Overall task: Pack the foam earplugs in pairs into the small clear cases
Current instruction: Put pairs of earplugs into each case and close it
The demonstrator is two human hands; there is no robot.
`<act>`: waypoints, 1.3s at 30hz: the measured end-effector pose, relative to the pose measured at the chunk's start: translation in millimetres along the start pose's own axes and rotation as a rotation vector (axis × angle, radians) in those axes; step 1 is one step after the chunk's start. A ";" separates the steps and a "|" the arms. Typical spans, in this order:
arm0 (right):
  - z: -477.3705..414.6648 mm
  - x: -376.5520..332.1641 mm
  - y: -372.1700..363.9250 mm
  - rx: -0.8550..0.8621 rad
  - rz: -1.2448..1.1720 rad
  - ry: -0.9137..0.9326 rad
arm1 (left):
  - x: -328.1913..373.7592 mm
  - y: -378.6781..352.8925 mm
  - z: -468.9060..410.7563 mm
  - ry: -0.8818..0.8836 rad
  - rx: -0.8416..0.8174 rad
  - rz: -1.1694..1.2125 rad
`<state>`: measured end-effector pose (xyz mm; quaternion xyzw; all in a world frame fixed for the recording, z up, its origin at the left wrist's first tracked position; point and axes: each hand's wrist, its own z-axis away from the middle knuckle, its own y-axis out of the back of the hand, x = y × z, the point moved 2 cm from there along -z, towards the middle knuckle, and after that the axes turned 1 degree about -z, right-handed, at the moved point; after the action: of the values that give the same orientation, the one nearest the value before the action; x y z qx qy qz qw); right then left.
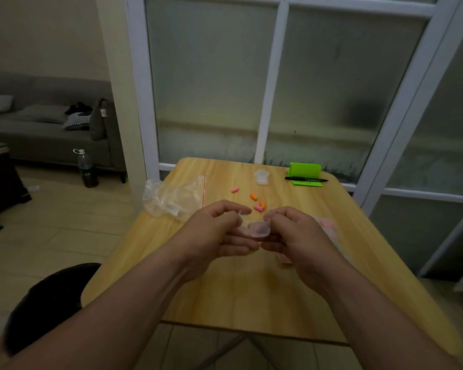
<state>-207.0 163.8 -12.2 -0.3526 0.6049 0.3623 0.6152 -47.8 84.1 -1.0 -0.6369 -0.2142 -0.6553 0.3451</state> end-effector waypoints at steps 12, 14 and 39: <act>-4.1 -2.9 -15.4 -0.111 0.698 0.369 | -29.7 -5.0 2.0 0.229 -0.266 0.044; -7.0 -1.7 -20.0 -0.152 0.699 0.368 | -34.2 -5.0 0.7 0.254 -0.200 0.009; -53.3 14.8 -45.0 0.121 0.967 0.362 | -26.7 17.0 -10.0 0.301 0.283 0.491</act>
<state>-193.7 95.6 -28.2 -0.0535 0.8152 0.5027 0.2826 -43.7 70.3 -30.9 -0.5111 -0.0898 -0.6031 0.6059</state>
